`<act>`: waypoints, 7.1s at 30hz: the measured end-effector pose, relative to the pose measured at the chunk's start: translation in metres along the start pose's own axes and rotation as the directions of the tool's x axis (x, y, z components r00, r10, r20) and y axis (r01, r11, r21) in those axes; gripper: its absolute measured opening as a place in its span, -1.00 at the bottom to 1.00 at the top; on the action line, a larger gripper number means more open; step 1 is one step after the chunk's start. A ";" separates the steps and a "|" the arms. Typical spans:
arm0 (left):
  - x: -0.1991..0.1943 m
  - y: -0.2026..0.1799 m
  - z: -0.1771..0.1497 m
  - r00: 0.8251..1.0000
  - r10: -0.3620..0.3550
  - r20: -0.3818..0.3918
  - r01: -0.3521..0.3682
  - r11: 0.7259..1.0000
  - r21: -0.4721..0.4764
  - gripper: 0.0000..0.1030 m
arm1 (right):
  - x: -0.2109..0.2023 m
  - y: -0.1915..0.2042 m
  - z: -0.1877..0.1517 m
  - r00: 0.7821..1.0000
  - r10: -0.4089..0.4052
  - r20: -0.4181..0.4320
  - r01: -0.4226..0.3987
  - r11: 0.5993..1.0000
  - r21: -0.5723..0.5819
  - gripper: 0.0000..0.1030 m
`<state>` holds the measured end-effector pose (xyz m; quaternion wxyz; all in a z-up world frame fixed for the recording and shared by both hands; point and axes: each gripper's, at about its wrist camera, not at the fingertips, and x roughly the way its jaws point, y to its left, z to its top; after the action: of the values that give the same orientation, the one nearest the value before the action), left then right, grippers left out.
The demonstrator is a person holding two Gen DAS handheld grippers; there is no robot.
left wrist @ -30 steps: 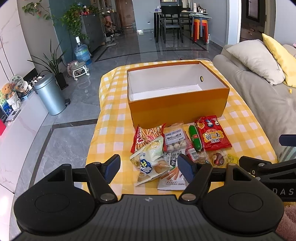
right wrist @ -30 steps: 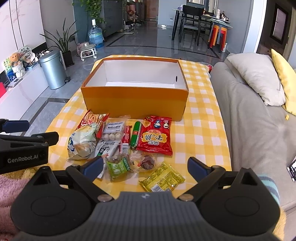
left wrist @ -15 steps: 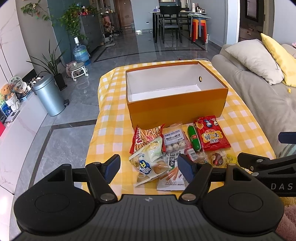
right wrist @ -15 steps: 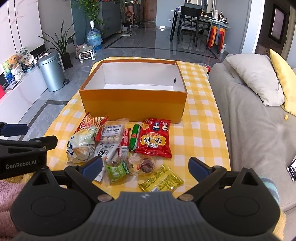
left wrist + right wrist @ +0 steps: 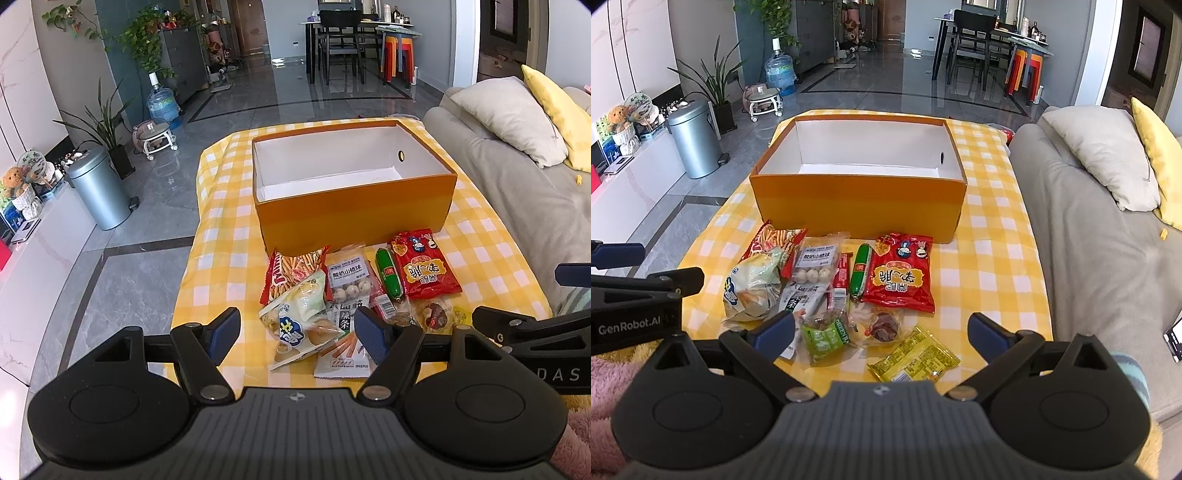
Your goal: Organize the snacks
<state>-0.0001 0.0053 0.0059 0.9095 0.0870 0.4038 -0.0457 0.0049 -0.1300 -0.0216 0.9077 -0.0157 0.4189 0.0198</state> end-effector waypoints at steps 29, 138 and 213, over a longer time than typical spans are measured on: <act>0.008 0.000 -0.001 0.999 -0.042 -0.029 0.042 0.999 0.002 0.61 | 0.007 0.001 0.002 1.000 0.008 -0.018 -0.008 1.000 -0.007 0.88; 0.251 -0.011 0.193 0.902 -0.058 -0.428 0.194 0.940 0.280 -0.53 | 0.287 -0.027 0.205 0.846 0.309 -0.436 -0.283 0.951 0.124 -0.27; 0.074 0.020 0.027 0.984 -0.164 -0.068 0.155 0.980 -0.128 0.43 | 0.080 -0.034 0.011 0.991 0.097 -0.089 -0.090 0.993 0.077 0.46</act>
<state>0.0723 0.0182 -0.0291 0.8900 0.0002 0.4470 -0.0902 0.0670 -0.1616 -0.0745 0.8854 0.0362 0.4611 0.0461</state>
